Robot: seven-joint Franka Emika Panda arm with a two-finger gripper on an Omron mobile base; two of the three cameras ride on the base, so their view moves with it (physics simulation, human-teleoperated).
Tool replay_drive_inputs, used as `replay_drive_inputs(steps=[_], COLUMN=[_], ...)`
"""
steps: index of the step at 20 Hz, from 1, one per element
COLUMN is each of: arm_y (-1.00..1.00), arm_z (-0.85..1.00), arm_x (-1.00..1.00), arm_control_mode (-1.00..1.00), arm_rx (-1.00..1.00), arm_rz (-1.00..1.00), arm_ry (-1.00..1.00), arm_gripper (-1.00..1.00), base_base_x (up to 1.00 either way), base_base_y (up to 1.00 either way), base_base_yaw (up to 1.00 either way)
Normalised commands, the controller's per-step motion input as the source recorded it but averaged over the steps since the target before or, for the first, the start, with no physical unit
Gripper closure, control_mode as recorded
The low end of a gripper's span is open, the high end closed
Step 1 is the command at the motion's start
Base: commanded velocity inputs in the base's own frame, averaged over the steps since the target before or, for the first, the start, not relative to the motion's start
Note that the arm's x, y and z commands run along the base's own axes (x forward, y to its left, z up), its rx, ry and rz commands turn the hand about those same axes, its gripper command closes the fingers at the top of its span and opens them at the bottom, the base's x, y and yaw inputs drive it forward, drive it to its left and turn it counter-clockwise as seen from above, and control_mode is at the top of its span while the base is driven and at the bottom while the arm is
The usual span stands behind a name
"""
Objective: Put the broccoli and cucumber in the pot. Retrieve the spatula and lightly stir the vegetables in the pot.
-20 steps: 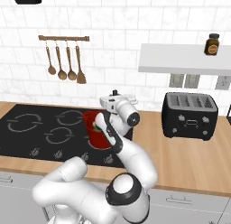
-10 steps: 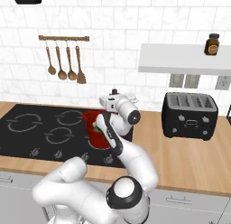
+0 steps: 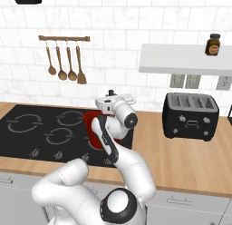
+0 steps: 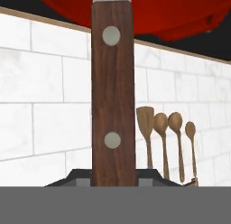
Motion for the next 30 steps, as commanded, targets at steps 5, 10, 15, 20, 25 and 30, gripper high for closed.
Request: replay_drive_inputs(steps=[5,10,15,20,25,30], arm_y=[0.32,0.35,0.00,-0.09,0.15,0.06], arm_z=[0.01,0.09,0.33,0.16,-0.03,-0.01], arm_x=[-0.02,-0.02,-0.45,-0.28,0.06,0.00], arm_control_mode=[-1.00,-1.00,-1.00,-1.00,-1.00,-1.00], arm_rx=[0.00,0.00,0.00,-0.02,0.00,0.00], arm_rz=[0.00,0.00,0.00,0.00,0.00,0.00], arm_ry=[0.00,0.00,0.05,0.23,0.10,-0.06], arm_gripper=[1.00,1.00,1.00,1.00,1.00,1.00], base_base_x=[0.00,0.00,0.00,0.00,0.00,0.00], base_base_y=[0.00,0.00,0.00,0.00,0.00,0.00], base_base_yaw=[0.00,0.00,0.00,0.00,0.00,0.00])
